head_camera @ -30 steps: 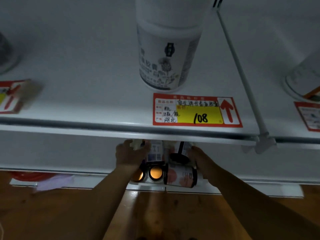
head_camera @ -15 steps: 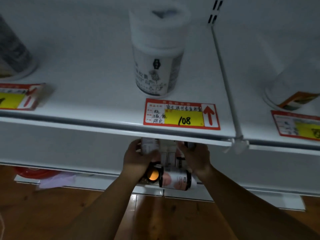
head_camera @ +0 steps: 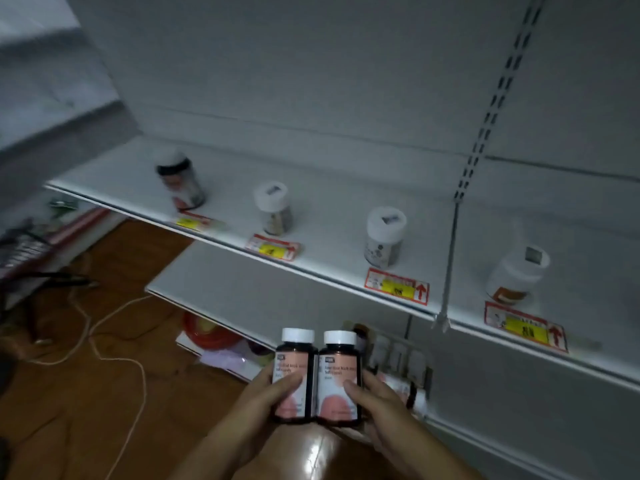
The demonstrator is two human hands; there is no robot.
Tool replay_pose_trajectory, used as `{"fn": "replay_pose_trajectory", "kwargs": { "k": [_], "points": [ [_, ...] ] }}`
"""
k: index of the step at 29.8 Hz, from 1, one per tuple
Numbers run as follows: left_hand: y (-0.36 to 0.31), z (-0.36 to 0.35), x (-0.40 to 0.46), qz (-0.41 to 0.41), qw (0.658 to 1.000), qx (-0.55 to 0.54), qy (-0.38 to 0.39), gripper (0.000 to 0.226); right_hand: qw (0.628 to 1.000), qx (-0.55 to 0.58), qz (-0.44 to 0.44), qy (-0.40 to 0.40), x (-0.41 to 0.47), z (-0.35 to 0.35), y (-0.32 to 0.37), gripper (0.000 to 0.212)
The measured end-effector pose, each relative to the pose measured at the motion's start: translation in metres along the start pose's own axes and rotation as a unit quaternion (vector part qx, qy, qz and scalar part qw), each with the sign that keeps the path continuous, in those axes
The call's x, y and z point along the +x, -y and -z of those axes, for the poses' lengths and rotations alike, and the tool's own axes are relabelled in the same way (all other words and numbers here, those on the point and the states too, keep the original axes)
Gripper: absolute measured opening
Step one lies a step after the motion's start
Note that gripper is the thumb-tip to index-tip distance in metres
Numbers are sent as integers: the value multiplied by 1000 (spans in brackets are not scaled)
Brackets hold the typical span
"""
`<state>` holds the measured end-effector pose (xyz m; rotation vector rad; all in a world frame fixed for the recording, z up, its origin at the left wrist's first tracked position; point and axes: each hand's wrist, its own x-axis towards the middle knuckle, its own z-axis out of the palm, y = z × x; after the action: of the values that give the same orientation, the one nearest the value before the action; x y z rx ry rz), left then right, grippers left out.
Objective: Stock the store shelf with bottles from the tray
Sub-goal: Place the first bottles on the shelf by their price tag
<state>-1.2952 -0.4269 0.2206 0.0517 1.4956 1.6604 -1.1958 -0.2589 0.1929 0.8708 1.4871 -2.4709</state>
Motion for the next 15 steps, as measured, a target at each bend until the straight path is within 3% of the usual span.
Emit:
{"fn": "replay_pose_trajectory", "kwargs": {
  "k": [3, 7, 12, 15],
  "points": [
    [-31, 5, -32, -55, 998, 24, -25, 55, 998, -9, 27, 48, -4, -22, 28, 38],
    [-77, 22, -54, -97, 991, 64, -71, 52, 989, -80, 93, 85, -7, -62, 70, 36],
    [-137, 59, -56, -146, 967, 182, -101, 36, 970, -137, 182, 80, 2, -117, 109, 33],
    [-180, 89, -42, -198, 949, 213, -123, 47, 954, -180, 232, 60, 25, -151, 133, 39]
  ]
}}
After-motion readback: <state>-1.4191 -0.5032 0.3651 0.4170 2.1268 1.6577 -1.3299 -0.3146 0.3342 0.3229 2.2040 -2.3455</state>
